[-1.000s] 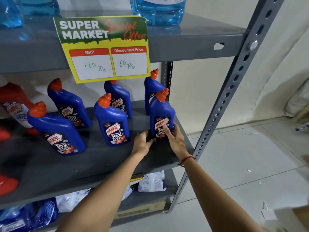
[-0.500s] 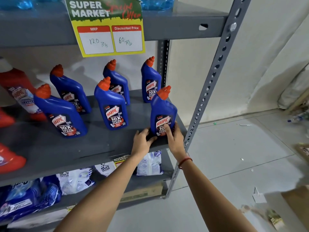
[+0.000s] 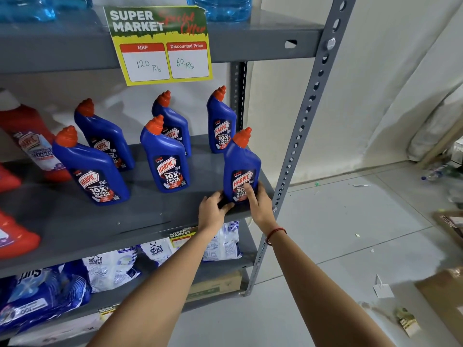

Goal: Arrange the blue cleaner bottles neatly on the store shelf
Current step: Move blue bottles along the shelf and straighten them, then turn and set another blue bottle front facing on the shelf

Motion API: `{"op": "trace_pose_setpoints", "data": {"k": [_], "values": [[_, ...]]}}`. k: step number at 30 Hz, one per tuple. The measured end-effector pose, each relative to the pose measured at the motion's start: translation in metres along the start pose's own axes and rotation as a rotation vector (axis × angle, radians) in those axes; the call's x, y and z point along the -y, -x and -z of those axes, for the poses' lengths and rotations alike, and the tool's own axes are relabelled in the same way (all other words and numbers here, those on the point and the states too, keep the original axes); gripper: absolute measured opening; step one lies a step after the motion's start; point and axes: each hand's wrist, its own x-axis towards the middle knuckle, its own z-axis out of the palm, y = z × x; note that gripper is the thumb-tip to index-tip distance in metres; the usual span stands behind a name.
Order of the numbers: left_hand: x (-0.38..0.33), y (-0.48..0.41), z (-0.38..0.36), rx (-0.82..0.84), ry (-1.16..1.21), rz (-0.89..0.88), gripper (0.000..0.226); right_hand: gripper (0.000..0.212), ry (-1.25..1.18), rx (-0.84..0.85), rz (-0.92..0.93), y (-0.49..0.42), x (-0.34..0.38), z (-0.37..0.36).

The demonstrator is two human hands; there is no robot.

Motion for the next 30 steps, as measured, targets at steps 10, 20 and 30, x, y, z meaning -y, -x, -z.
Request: {"op": "trace_pose_setpoints", "data": {"k": [10,20,30], "values": [[0.003,0.0,-0.003,-0.028,-0.045,-0.04,0.033,0.05,0.043,-0.124,-0.021,0.013,-0.002,-0.008],[0.042,0.01,0.064,-0.456,0.201,-0.069,0.026,0.037,0.275,-0.039,0.315,0.066,0.014,-0.091],[0.084,-0.041,0.127,-0.171,0.021,0.11,0.053,0.087,0.231,0.35,0.09,-0.035,0.045,-0.137]]}}
